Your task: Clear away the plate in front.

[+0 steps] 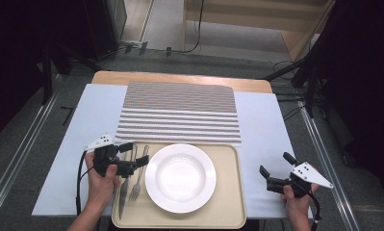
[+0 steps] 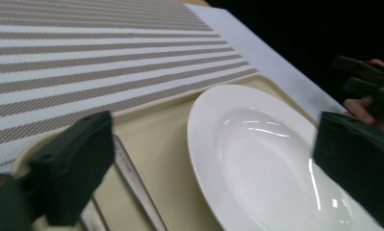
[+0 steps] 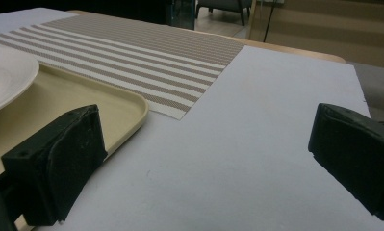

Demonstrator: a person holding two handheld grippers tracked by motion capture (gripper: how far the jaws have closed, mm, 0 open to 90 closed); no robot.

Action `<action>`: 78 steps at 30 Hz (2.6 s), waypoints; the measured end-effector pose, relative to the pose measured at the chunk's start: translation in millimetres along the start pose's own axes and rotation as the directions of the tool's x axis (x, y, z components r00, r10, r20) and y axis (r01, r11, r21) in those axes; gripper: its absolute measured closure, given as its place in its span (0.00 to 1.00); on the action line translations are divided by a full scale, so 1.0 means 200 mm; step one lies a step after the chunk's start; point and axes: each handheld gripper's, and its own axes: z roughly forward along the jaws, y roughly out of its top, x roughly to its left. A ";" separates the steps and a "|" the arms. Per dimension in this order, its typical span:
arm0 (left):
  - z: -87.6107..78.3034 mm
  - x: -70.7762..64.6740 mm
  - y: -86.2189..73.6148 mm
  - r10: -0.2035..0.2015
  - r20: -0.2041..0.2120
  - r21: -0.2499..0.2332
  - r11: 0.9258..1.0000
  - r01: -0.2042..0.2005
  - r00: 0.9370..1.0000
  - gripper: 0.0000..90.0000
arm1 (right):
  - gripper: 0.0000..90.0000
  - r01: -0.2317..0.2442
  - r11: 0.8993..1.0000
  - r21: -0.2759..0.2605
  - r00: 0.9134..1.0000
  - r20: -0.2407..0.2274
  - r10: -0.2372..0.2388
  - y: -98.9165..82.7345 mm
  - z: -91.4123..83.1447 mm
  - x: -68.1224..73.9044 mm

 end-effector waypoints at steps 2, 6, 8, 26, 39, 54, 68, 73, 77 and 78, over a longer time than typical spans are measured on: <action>-0.02 0.00 -0.01 0.026 -0.031 -0.011 1.000 -0.027 0.999 0.00 | 0.00 0.000 1.000 0.000 1.000 0.000 0.000 0.00 0.00 0.00; -0.06 0.01 -0.02 0.058 -0.091 -0.050 0.997 -0.063 0.994 0.00 | 0.00 0.000 1.000 0.001 1.000 0.001 0.000 0.00 0.00 0.00; -0.08 0.02 -0.03 0.083 -0.125 -0.062 0.994 -0.092 0.989 0.00 | 0.00 0.000 1.000 0.001 1.000 0.002 0.000 0.00 0.00 0.00; -0.24 0.13 -0.09 0.098 -0.234 -0.131 0.983 -0.131 0.967 0.00 | 0.00 0.001 1.000 0.002 1.000 0.004 -0.001 0.00 0.00 0.00; -0.33 0.21 -0.13 0.073 -0.288 -0.138 0.984 -0.117 0.955 0.00 | 0.00 -0.001 1.000 0.002 1.000 0.003 0.001 0.00 0.00 0.00; -0.42 0.25 -0.16 0.057 -0.327 -0.155 0.981 -0.113 0.943 0.00 | 0.00 0.000 1.000 0.000 1.000 0.002 0.000 0.00 0.00 0.00; -0.49 0.31 -0.18 0.068 -0.375 -0.154 0.979 -0.135 0.924 0.00 | 0.00 0.004 1.000 -0.001 1.000 -0.005 -0.004 0.00 0.00 0.00; -0.49 0.31 -0.18 0.054 -0.374 -0.154 0.981 -0.119 0.926 0.00 | 0.00 0.001 1.000 -0.004 1.000 -0.010 -0.001 0.00 0.00 0.00; -0.49 0.31 -0.19 0.050 -0.372 -0.154 0.981 -0.115 0.927 0.00 | 0.00 -0.006 1.000 -0.004 1.000 -0.008 0.006 0.00 0.00 0.00; -0.49 0.32 -0.19 0.049 -0.371 -0.156 0.981 -0.114 0.927 0.00 | 0.00 -0.007 1.000 -0.005 1.000 -0.007 0.007 0.00 0.00 0.00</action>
